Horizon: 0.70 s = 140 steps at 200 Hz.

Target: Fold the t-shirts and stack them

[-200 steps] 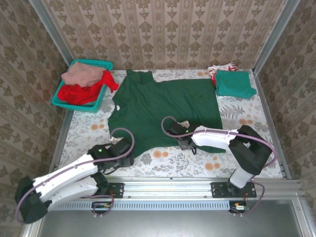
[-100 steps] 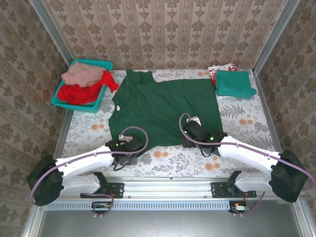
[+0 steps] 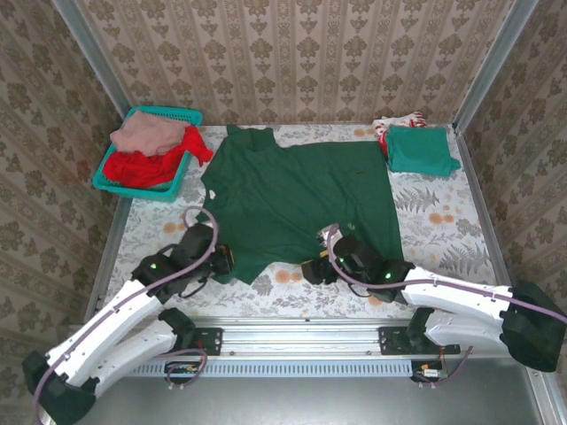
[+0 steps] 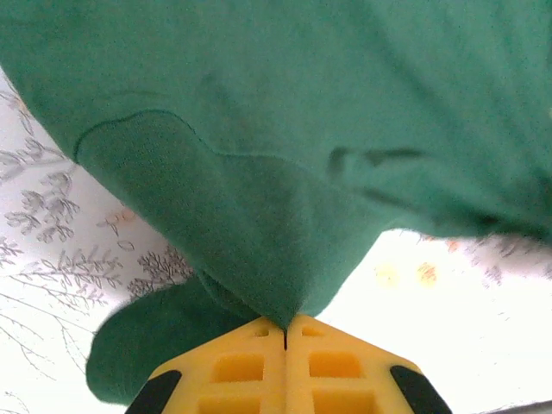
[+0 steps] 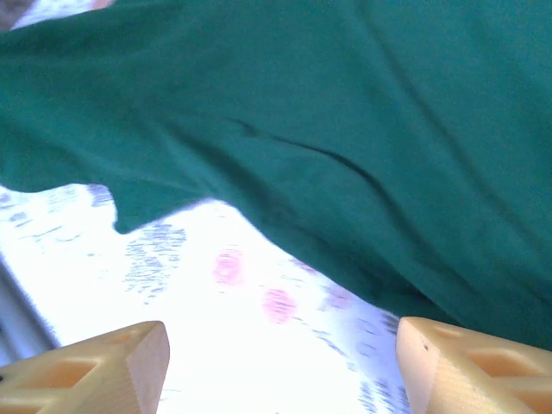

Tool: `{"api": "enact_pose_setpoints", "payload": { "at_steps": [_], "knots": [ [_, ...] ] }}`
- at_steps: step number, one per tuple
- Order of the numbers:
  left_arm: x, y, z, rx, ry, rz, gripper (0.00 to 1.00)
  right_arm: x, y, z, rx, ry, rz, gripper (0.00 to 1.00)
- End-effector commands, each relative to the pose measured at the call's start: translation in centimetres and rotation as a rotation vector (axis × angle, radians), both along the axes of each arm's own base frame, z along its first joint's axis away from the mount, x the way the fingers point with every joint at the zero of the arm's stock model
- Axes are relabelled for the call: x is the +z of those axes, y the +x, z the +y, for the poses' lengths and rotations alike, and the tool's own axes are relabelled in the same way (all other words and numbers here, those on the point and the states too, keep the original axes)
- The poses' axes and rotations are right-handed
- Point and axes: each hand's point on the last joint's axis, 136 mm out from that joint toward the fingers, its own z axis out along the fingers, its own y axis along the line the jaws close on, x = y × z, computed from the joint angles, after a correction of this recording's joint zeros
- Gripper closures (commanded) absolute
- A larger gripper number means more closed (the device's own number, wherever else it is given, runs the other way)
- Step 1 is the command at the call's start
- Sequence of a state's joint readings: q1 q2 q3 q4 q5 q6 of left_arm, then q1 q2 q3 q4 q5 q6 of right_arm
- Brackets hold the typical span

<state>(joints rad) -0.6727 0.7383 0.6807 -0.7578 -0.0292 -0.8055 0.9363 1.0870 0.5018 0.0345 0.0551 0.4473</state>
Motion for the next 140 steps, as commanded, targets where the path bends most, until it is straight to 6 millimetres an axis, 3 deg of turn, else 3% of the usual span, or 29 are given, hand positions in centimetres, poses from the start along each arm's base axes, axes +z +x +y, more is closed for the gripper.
{"api": "enact_pose_setpoints", "payload": {
  "at_steps": [1,13,27,51,68,90,113,140],
  "knots": [
    [1.0,1.5,0.7,-0.015,0.007,0.014,1.0,2.1,1.4,2.3,0.032,0.02,-0.096,0.28],
    [-0.7,3.5,2.8,0.062,0.036,0.082,1.0,1.4,2.4,2.2,0.005,-0.037,-0.105,0.28],
    [-3.1,4.8,3.5,0.082,0.005,0.181,1.0,0.5,3.2,2.0,-0.026,-0.112,-0.093,0.28],
    [-5.6,5.0,4.2,0.086,0.047,0.249,0.79,-0.3,3.0,3.0,-0.004,-0.128,-0.081,0.27],
    [-6.2,4.6,4.8,0.104,0.058,0.254,0.58,-0.3,1.8,5.6,0.073,-0.109,-0.1,0.27],
    [-5.5,4.6,6.0,0.161,0.052,0.219,0.51,-1.3,0.4,9.7,0.161,-0.171,-0.142,0.3],
    [-4.4,5.6,7.5,0.237,0.019,0.179,0.42,-2.2,-1.1,15.1,0.288,-0.125,-0.121,0.38],
    [-3.4,6.8,9.1,0.315,-0.016,0.145,0.39,-4.0,0.3,19.0,0.294,-0.212,-0.108,0.48]
  ]
}}
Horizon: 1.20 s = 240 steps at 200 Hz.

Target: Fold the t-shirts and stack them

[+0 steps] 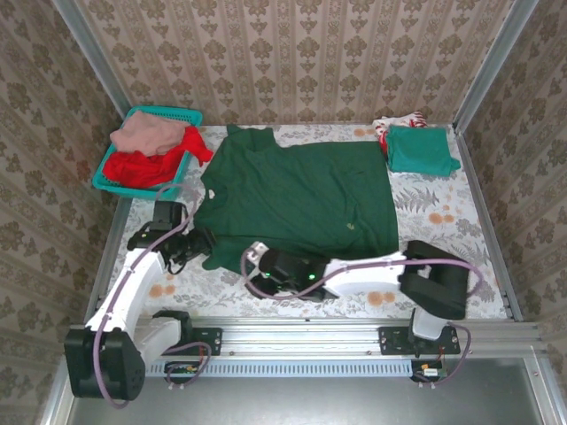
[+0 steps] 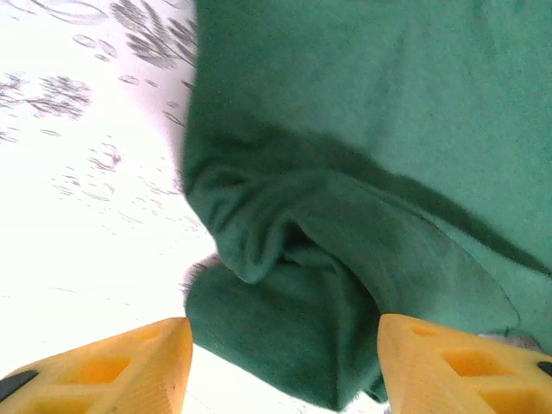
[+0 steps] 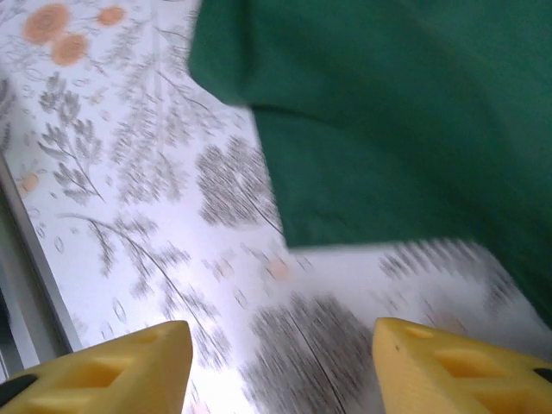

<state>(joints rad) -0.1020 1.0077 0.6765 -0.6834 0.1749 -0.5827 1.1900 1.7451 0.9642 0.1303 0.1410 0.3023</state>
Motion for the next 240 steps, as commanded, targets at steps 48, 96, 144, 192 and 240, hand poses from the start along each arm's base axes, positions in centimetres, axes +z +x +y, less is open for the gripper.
{"api": "enact_pose_setpoints", "payload": {
  "at_steps": [48,96,144,192,240],
  "knots": [
    [2.2,2.6,2.3,0.109,-0.059,-0.092,0.37,-4.8,3.9,5.2,-0.032,-0.162,0.074,0.55],
    [2.4,3.0,2.4,0.113,-0.07,-0.104,0.36,-8.3,2.6,3.1,-0.01,-0.282,0.156,0.54],
    [2.9,3.6,2.3,0.121,-0.086,-0.129,0.34,-8.9,-2.8,-0.1,0.073,-0.279,0.305,0.6],
    [2.9,5.4,1.9,0.098,-0.091,-0.137,0.33,-8.8,-9.3,-3.2,0.15,-0.288,0.417,0.61],
    [2.4,9.5,-3.7,-0.11,0.017,-0.118,0.32,-1.6,-6.6,-5.9,0.055,-0.22,0.256,0.41]
  ]
}}
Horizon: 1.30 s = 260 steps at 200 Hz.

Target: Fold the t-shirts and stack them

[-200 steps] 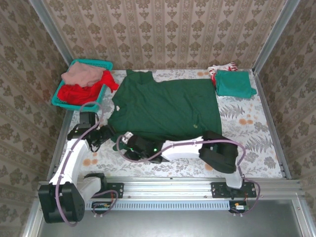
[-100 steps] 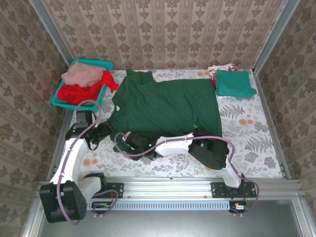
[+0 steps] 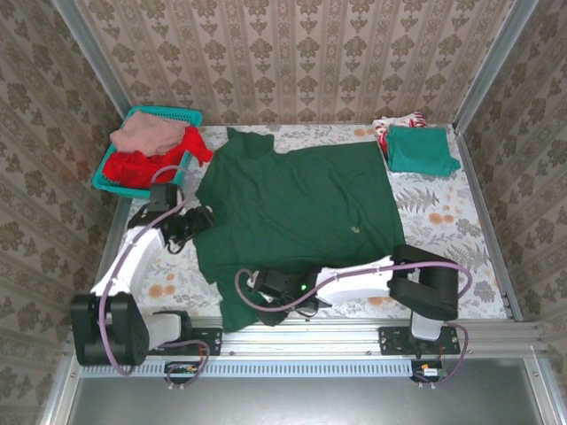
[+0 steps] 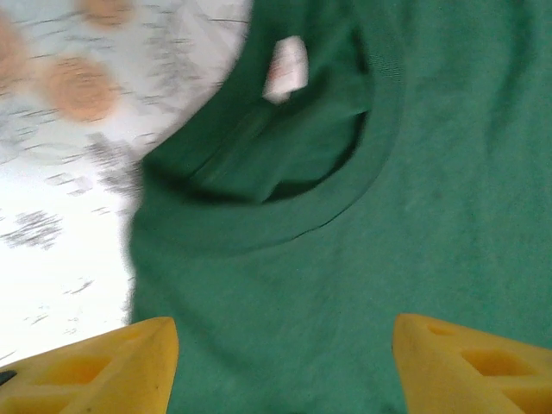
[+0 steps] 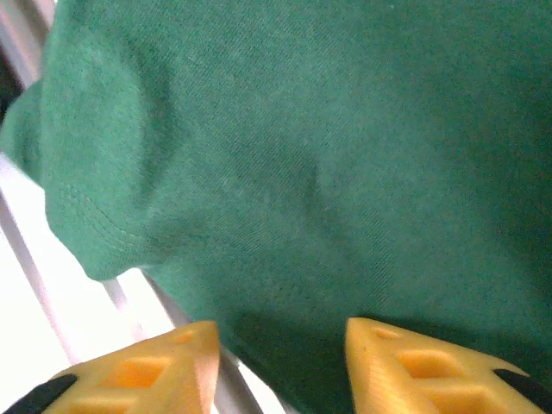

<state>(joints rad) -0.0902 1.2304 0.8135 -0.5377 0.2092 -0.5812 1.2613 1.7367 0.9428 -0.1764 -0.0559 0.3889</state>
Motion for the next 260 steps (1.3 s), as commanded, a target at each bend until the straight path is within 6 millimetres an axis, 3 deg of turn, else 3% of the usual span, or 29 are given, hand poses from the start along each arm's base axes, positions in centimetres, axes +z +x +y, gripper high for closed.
{"api": "enact_pose_setpoints", "payload": {
  "at_steps": [1,26,44,67,89,124,148,160,178,190,201,208,223,238,260],
  "knots": [
    [1.1,3.5,-3.0,-0.106,0.056,-0.062,0.32,3.8,1.7,-2.1,-0.065,0.003,-0.057,0.41],
    [-0.7,8.0,-6.4,-0.203,0.1,-0.033,0.33,9.8,4.7,-2.3,-0.136,0.14,-0.119,0.29],
    [-3.1,11.7,-7.4,-0.236,0.135,0.033,0.37,11.7,8.6,-5.2,-0.288,0.148,-0.175,0.27],
    [-5.8,16.1,-7.9,-0.248,0.187,0.097,0.4,9.8,15.0,-13.2,-0.62,-0.009,-0.241,0.26],
    [-8.0,19.4,-8.2,-0.257,0.212,0.151,0.4,7.3,18.6,-19.8,-0.867,-0.074,-0.199,0.25],
    [-9.5,23.4,-8.0,-0.257,0.212,0.177,0.39,2.5,19.2,-25.3,-1.046,-0.185,-0.076,0.22],
    [-9.7,25.8,-7.8,-0.265,0.187,0.159,0.38,-0.5,18.4,-27.1,-1.122,-0.225,0.028,0.21],
    [-8.8,26.0,-7.5,-0.266,0.193,0.176,0.37,-1.4,17.6,-27.2,-1.139,-0.224,0.057,0.21],
    [-7.2,24.7,-7.0,-0.274,0.226,0.183,0.35,-2.7,15.8,-26.6,-1.145,-0.181,0.131,0.21],
    [-5.1,23.9,-6.7,-0.269,0.236,0.125,0.28,-2.6,14.9,-26.4,-1.138,-0.18,0.152,0.21],
    [-2.7,23.2,-6.2,-0.254,0.224,0.056,0.15,-1.1,15.1,-26.7,-1.132,-0.189,0.117,0.21],
    [-1.1,22.7,-6.0,-0.242,0.213,0.018,0.08,0.4,15.9,-27.1,-1.128,-0.19,0.072,0.21],
    [1.5,21.1,-6.2,-0.234,0.198,-0.028,0.03,4.0,18.8,-27.8,-1.13,-0.183,-0.049,0.2],
    [2.5,18.5,-7.6,-0.264,0.213,-0.055,0.0,6.6,22.3,-28.1,-1.13,-0.164,-0.103,0.22],
    [2.0,13.6,-9.3,-0.302,0.209,-0.054,0.0,6.7,26.9,-28.4,-1.129,-0.19,-0.126,0.27]
  ]
}}
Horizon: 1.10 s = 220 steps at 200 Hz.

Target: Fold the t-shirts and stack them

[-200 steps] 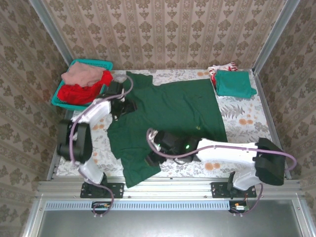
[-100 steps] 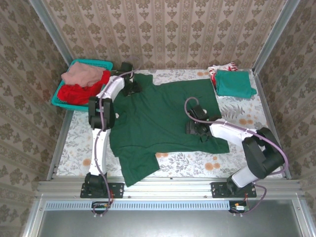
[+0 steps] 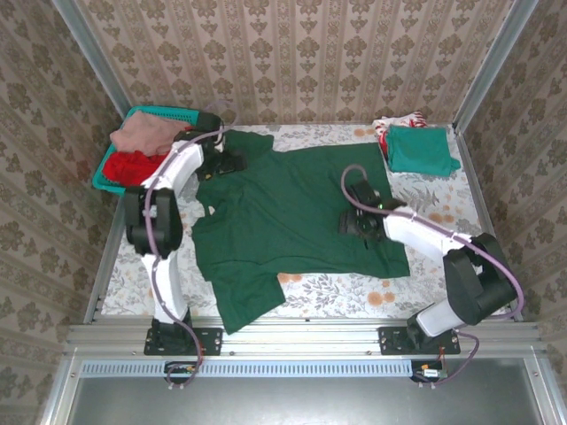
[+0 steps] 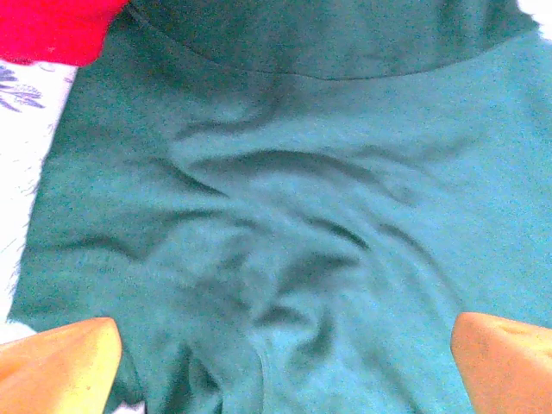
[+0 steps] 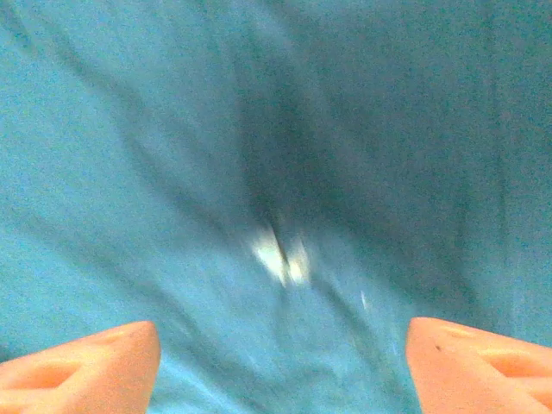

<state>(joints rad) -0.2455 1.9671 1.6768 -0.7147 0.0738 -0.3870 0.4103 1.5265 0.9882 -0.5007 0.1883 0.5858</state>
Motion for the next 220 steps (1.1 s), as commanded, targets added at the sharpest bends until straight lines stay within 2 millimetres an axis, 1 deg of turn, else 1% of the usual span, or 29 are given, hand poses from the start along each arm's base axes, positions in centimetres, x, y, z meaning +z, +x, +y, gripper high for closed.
{"api": "enact_pose_setpoints", "payload": {
  "at_steps": [1,11,12,14,20,32,39,59,68,78,79,83,93,108,114,127,144,156,182,220],
  "knots": [
    [0.2,-3.8,-2.6,-0.049,-0.01,-0.035,0.0,1.0,4.5,-1.3,0.007,-0.084,-0.022,0.27],
    [-0.6,-6.2,-2.9,-0.05,-0.031,-0.023,0.0,0.2,6.6,-1.9,-0.005,-0.102,-0.003,0.29],
    [-0.4,-6.2,-3.0,-0.05,-0.038,-0.03,0.0,0.0,6.5,-2.0,-0.006,-0.11,0.011,0.29],
    [-0.7,-6.7,-3.0,-0.053,-0.042,-0.028,0.0,-0.5,6.5,-2.3,-0.009,-0.12,0.029,0.29],
    [-1.1,-8.0,-3.2,-0.057,-0.057,-0.026,0.0,-1.3,7.5,-2.7,-0.008,-0.143,0.054,0.3],
    [-2.0,-10.5,-3.2,-0.056,-0.066,-0.011,0.0,-2.2,8.6,-3.3,-0.004,-0.179,0.092,0.31],
    [-2.6,-12.0,-3.2,-0.061,-0.066,0.005,0.0,-2.6,8.6,-3.6,0.003,-0.211,0.123,0.32],
    [-4.2,-16.3,-2.9,-0.069,-0.051,0.041,0.0,-2.6,7.7,-5.0,0.0,-0.28,0.149,0.32],
    [-4.9,-17.7,-2.5,-0.063,-0.059,0.053,0.0,-2.4,6.9,-5.8,-0.011,-0.299,0.155,0.32],
    [-6.2,-19.4,-1.8,-0.04,-0.062,0.09,0.0,-2.3,5.9,-6.7,-0.023,-0.303,0.167,0.33],
    [-6.3,-19.8,-2.1,-0.054,-0.062,0.094,0.0,-2.3,5.8,-6.8,-0.025,-0.302,0.167,0.33],
    [-6.7,-20.6,-2.3,-0.06,-0.062,0.11,0.0,-2.4,5.4,-7.1,-0.029,-0.302,0.171,0.34],
    [-7.8,-22.2,-1.8,-0.046,-0.058,0.146,0.0,-2.8,4.3,-8.0,-0.045,-0.282,0.184,0.39],
    [-8.6,-24.1,-1.2,-0.031,-0.04,0.164,0.0,-3.9,3.1,-9.2,-0.07,-0.26,0.207,0.49],
    [-8.6,-24.4,-1.0,-0.026,-0.04,0.157,0.0,-4.3,2.7,-9.6,-0.084,-0.248,0.216,0.52],
    [-9.1,-24.9,-0.2,-0.008,-0.032,0.156,0.0,-5.4,2.4,-9.8,-0.085,-0.209,0.241,0.54],
    [-9.4,-24.7,0.6,0.014,-0.01,0.167,0.0,-5.4,2.7,-10.5,-0.102,-0.219,0.246,0.55],
    [-9.5,-24.4,1.0,0.019,0.012,0.172,0.0,-5.2,2.9,-10.6,-0.112,-0.216,0.246,0.55],
    [-9.7,-23.9,1.3,0.025,0.026,0.171,0.0,-6.3,2.9,-11.8,-0.151,-0.234,0.303,0.6],
    [-9.7,-23.8,1.4,0.026,0.028,0.163,0.0,-7.1,3.1,-11.2,-0.115,-0.2,0.332,0.67]
  ]
}}
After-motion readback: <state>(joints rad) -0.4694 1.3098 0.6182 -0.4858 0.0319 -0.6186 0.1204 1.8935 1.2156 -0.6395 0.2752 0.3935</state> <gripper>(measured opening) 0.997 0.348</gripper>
